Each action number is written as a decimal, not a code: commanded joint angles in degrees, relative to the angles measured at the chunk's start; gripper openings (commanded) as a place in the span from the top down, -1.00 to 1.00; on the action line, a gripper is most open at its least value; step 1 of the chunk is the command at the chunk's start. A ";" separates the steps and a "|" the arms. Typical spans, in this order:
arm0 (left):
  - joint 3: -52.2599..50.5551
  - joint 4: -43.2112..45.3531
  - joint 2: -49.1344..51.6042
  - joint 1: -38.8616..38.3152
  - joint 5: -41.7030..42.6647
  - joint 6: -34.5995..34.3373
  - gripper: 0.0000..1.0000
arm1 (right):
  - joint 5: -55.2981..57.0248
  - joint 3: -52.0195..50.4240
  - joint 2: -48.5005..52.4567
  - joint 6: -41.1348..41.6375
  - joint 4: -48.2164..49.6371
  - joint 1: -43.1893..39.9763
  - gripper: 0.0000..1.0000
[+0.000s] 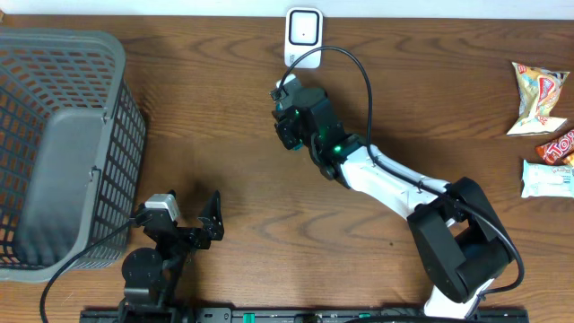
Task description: Scan the item barcode
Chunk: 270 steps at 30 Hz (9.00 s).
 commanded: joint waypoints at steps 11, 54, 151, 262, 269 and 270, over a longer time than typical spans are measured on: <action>-0.94 -1.33 -0.31 0.28 0.31 0.33 -0.96 | -53.29 6.84 -6.64 4.83 -15.89 -12.02 0.82; -0.94 -1.33 -0.31 0.28 0.31 0.33 -0.96 | 1.44 18.10 -6.88 5.97 -35.28 -9.55 0.65; -0.94 -1.36 -0.31 0.28 0.31 0.33 -0.95 | 40.19 67.23 36.68 0.57 -63.08 -45.97 -0.80; -0.94 -1.33 -0.31 0.28 0.31 0.33 -0.96 | 2.36 -63.25 -108.04 2.47 -7.30 -36.04 -0.98; -0.94 -1.36 -0.31 0.28 0.31 0.33 -0.96 | 2.36 -66.03 -108.04 2.45 -7.48 -36.04 -0.98; -0.94 -1.33 -0.31 0.28 0.31 0.33 -0.96 | 2.36 -66.55 -108.04 2.47 -7.74 -36.04 -0.99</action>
